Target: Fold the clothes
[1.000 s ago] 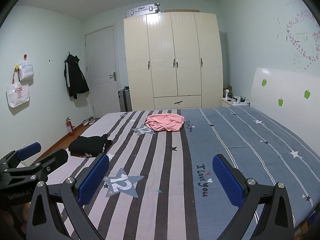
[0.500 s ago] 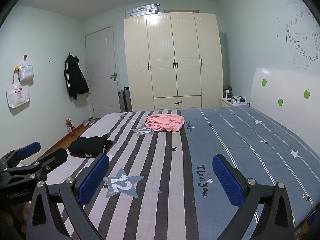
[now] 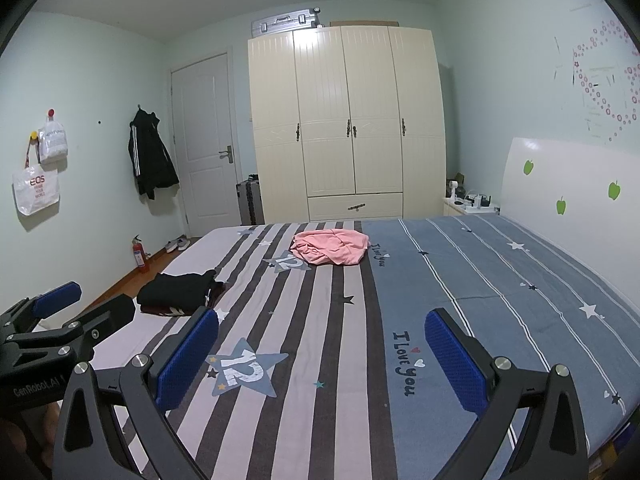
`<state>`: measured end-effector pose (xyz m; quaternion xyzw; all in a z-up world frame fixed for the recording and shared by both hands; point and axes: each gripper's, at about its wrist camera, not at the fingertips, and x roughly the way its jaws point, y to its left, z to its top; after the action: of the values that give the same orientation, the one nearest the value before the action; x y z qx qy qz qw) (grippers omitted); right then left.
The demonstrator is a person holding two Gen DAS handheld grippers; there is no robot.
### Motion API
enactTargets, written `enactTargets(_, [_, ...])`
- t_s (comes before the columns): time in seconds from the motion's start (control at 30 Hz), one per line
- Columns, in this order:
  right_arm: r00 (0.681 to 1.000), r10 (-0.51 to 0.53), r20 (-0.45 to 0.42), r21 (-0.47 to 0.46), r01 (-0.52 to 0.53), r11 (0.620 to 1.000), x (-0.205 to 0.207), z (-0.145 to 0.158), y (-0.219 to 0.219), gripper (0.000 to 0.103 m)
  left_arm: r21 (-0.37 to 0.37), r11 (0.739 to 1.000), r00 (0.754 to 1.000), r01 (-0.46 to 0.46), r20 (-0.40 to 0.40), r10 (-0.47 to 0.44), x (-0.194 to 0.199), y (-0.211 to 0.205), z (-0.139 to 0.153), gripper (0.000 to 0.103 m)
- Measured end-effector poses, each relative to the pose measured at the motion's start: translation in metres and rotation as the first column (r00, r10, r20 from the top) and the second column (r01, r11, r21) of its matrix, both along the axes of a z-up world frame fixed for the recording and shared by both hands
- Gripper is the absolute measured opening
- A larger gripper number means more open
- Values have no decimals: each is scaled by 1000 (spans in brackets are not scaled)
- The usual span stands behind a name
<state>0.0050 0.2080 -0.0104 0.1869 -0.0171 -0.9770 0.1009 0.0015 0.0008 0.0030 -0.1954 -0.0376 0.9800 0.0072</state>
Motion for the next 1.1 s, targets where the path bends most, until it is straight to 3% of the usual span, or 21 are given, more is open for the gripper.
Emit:
enactTargets(0.3, [1000,-9,0,9,9,1000,-3,-6,4,102,21,1000,1000,2,13,-2,-3,-4,-7,102])
enactTargets(0.5, [1000,-17,18,2,17,1000,-23,-32,12,102,12,1000,1000,-1,17,0,-22,-14,-31,102])
enactTargets(0.67, [997,-28,77,-14,30,999,-76,-82,12,102,0,1000,999,19,46,-19,-70,-28,-85,102])
enactTargets(0.8, [990,-49,130,-24,53,998,-144,-146,6,102,23,997,994,73,75,-74,-129,-43,-150,102])
enactTargets(0.9, [982,-89,168,13,88,996,-191,-190,-2,102,34,998,991,56,117,-60,-172,-58,-192,102])
enactTargets(1.0, [966,-111,235,39,105,994,-228,-219,-14,102,126,992,976,9,216,-36,-206,-81,-219,102])
enactTargets(1.1, [943,-105,317,29,101,994,-250,-232,-20,102,202,979,961,-39,275,-18,-229,-100,-227,102])
